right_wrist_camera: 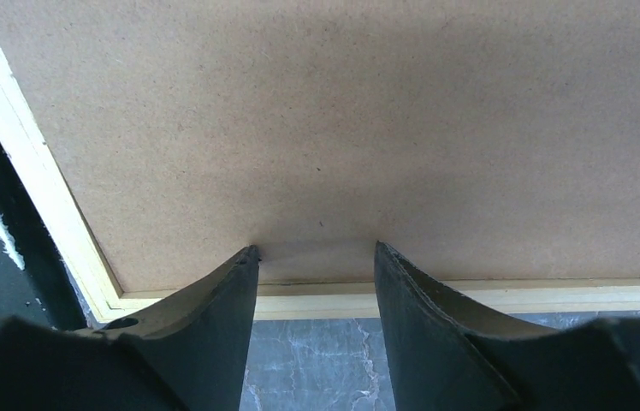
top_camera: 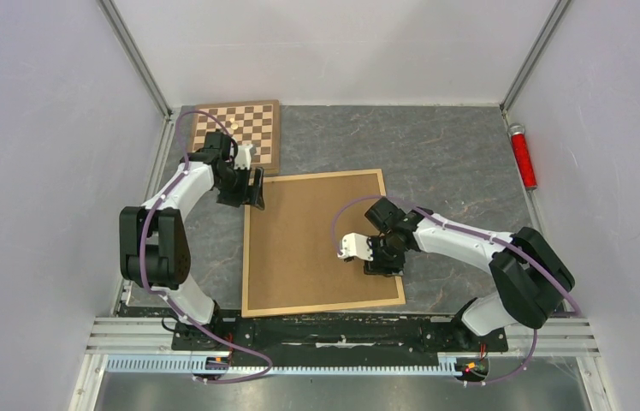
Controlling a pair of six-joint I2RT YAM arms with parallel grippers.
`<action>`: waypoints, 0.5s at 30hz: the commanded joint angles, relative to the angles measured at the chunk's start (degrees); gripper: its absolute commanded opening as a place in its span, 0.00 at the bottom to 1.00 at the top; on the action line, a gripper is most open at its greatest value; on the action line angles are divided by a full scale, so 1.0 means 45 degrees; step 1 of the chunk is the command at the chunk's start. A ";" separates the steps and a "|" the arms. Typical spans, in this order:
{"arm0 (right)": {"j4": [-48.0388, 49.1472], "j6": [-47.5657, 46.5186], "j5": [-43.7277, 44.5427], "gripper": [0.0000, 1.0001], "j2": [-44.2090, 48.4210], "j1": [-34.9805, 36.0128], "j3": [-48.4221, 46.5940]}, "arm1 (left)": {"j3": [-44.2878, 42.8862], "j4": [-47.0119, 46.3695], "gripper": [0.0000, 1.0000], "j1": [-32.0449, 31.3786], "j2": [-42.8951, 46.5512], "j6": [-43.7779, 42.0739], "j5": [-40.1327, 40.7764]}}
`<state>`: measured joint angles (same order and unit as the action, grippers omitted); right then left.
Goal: Put the photo into the frame
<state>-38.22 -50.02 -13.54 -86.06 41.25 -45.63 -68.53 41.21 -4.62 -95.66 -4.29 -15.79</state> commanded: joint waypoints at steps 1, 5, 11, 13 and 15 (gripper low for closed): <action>0.1489 -0.0107 0.0890 0.53 -0.1957 0.0405 0.1479 | 0.0033 0.0113 0.83 -0.0192 0.0447 -0.0589 -0.0573; 0.1845 0.0233 0.1090 0.53 -0.2358 0.0749 0.1715 | 0.0357 0.0139 0.83 -0.0698 0.0831 -0.1127 -0.0593; 0.2466 0.0769 0.1128 0.51 -0.2682 0.0857 0.2044 | 0.1247 -0.0327 0.83 -0.2367 0.1270 -0.1358 -0.0893; 0.2552 0.0861 0.1205 0.52 -0.2649 0.0852 0.2092 | 0.1397 -0.0589 0.83 -0.2942 0.0960 -0.1308 -0.0951; 0.2656 0.0898 0.1237 0.52 -0.2534 0.0847 0.2177 | 0.1330 -0.0690 0.83 -0.3432 0.0517 -0.1203 -0.1195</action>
<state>-37.95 -46.35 -9.96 -86.83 44.16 -45.69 -63.02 41.21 -16.21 -91.81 -7.92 -18.04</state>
